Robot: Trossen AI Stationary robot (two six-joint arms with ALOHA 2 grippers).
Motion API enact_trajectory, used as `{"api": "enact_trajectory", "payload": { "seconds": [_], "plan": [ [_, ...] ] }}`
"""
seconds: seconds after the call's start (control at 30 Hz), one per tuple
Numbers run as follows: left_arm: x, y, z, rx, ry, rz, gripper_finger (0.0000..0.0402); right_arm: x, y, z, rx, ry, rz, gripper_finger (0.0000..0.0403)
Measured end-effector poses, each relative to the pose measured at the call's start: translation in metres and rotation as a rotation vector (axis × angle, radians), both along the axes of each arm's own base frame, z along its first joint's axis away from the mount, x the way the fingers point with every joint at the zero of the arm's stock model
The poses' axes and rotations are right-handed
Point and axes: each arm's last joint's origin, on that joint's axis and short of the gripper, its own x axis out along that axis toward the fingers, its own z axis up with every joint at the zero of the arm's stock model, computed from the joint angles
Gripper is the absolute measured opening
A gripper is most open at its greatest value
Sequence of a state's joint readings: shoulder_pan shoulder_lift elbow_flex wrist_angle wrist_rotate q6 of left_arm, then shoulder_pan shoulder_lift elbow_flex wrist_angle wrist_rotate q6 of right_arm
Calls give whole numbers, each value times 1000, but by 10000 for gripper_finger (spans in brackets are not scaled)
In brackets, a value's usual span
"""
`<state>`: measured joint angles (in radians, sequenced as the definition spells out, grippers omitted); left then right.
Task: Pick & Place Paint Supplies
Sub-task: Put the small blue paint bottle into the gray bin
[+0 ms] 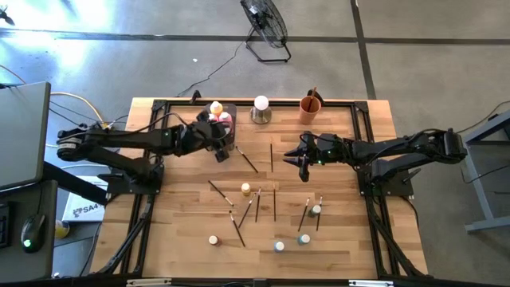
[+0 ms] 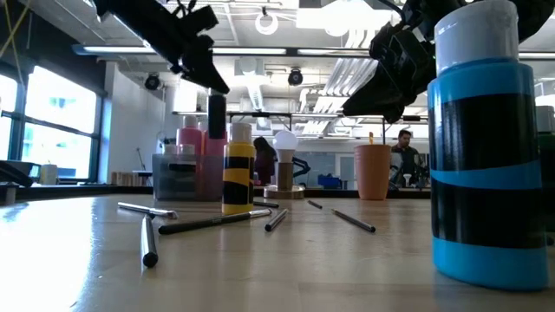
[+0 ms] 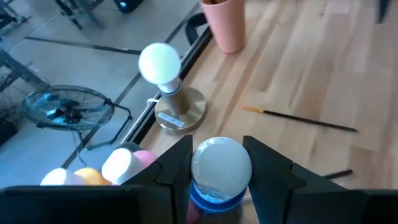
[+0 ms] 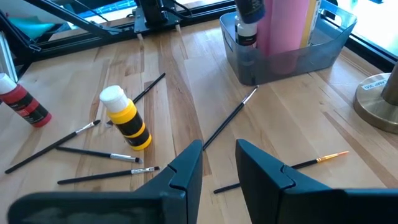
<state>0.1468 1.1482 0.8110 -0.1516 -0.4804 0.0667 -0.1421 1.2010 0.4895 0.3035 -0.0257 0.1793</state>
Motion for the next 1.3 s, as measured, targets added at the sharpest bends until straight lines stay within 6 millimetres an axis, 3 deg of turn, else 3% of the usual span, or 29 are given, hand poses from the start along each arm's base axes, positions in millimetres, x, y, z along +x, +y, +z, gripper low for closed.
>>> {"api": "enact_trajectory", "payload": {
  "seconds": [0.43, 0.7, 1.03, 1.3],
  "plan": [
    [-10, 6, -45, -4, -100, 123, 125, 0, 0, 0, 0, 0, 0, 91],
    [-12, 7, -60, -14, -74, 162, 125, 0, 0, 0, 0, 0, 0, 91],
    [-3, 31, -82, -103, -45, 202, 125, 0, 0, 0, 0, 1, 0, 91],
    [-4, 38, -84, -152, -63, 193, 125, 0, 0, 0, 0, 1, 0, 91]
  ]
}}
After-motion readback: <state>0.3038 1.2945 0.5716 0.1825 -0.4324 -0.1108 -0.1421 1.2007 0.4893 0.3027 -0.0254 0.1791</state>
